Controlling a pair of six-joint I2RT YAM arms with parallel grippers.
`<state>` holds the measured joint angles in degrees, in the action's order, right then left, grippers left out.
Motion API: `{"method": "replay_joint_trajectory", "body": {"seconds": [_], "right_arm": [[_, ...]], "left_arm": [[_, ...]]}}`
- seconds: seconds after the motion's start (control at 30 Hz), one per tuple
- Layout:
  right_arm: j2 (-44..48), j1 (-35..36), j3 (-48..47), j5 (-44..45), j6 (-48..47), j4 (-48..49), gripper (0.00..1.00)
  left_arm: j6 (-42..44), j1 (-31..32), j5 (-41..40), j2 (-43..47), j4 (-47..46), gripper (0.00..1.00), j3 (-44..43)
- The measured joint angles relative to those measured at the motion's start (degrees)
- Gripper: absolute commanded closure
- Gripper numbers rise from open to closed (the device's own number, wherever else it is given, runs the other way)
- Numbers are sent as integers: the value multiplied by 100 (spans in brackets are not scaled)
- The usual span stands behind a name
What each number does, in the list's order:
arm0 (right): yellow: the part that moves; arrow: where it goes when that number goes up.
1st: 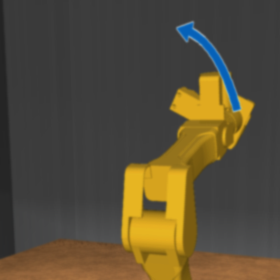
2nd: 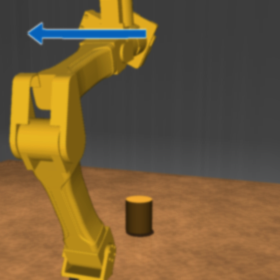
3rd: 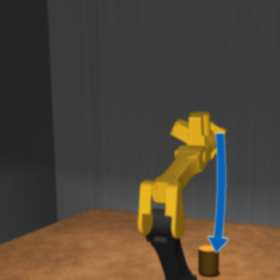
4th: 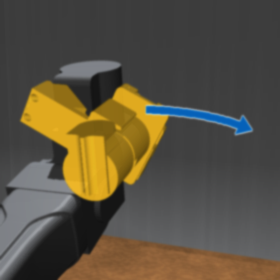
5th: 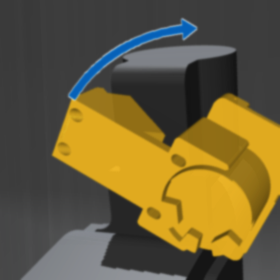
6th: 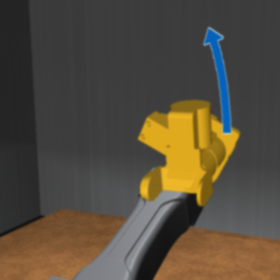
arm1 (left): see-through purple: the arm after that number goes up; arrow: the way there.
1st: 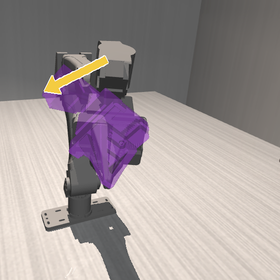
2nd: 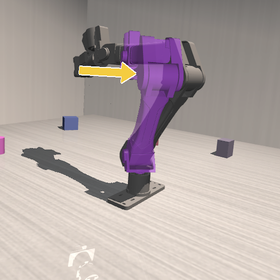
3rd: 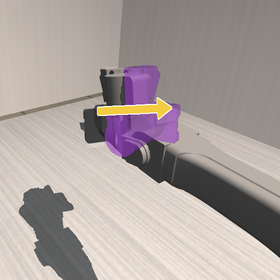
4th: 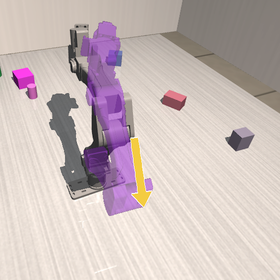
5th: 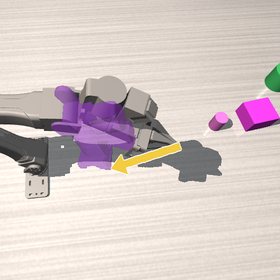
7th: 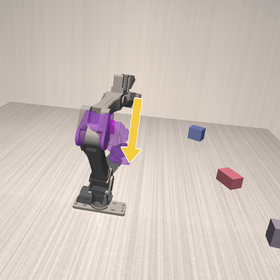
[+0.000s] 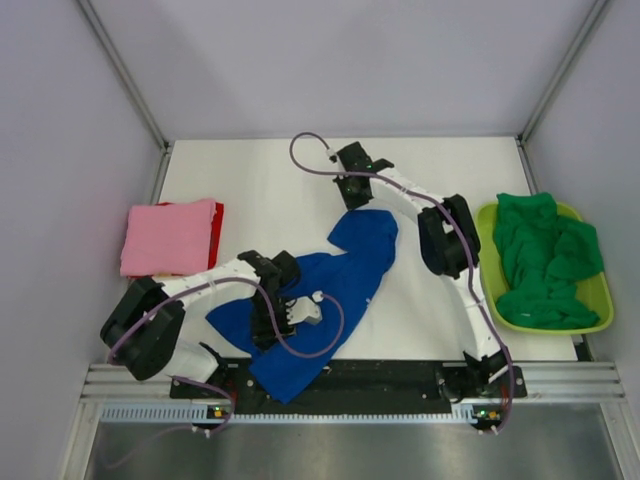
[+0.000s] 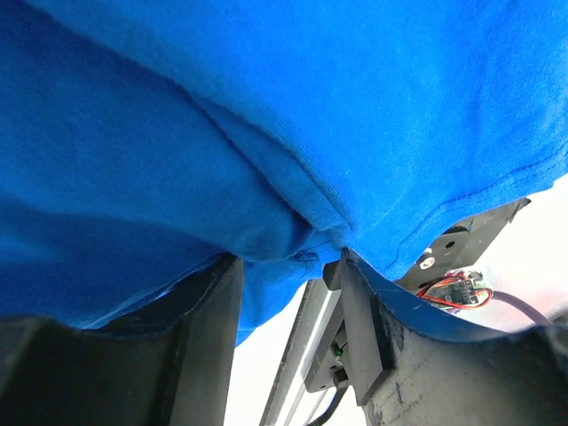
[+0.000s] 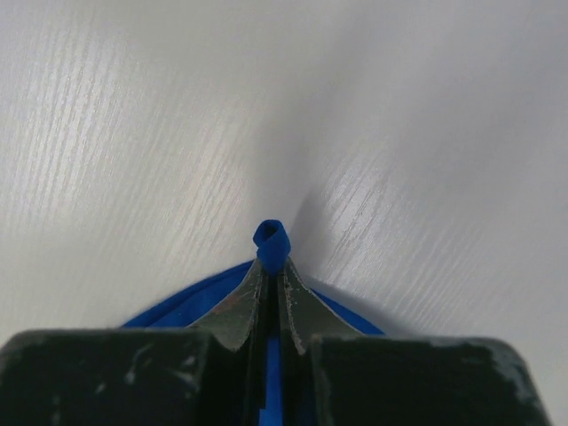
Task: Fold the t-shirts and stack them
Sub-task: Flatten out the tshirt
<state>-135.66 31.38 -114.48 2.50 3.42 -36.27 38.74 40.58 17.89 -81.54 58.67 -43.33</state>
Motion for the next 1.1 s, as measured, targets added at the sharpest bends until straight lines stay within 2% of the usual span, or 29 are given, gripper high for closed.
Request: {"method": "replay_joint_trajectory", "body": {"seconds": [0.17,0.3,0.43,0.6,0.63,0.73,0.83,0.93,1.1], "right_arm": [[17,-72,-103,-94,50,-39,100],[319,-254,72,-205,234,103,100],[1451,-708,1255,-317,391,463,100],[2977,-1193,2942,-103,457,890,100],[3189,-1204,3211,-39,466,938,100],[3600,-1147,3821,59,466,1016,100],[3823,-1108,4188,63,452,997,100],[3904,-1091,4249,39,426,1016,100],[3936,-1091,4247,-24,411,1082,100]], "left_arm": [[-42,46,-149,-11,-98,53,0],[-271,-79,-868,-378,-444,53,-101],[-468,-763,-1526,-1193,-555,48,-898],[-455,-1537,-2098,-2026,-1532,30,-2291],[-417,-1591,-2081,-2041,-1692,26,-2450],[-181,-1703,-1679,-1897,-1937,20,-2885],[131,-1871,-1093,-1561,-1891,21,-2970],[487,-2245,-627,-1377,-1613,27,-3025],[1036,-2887,-238,-1926,-957,29,-3281]]}}
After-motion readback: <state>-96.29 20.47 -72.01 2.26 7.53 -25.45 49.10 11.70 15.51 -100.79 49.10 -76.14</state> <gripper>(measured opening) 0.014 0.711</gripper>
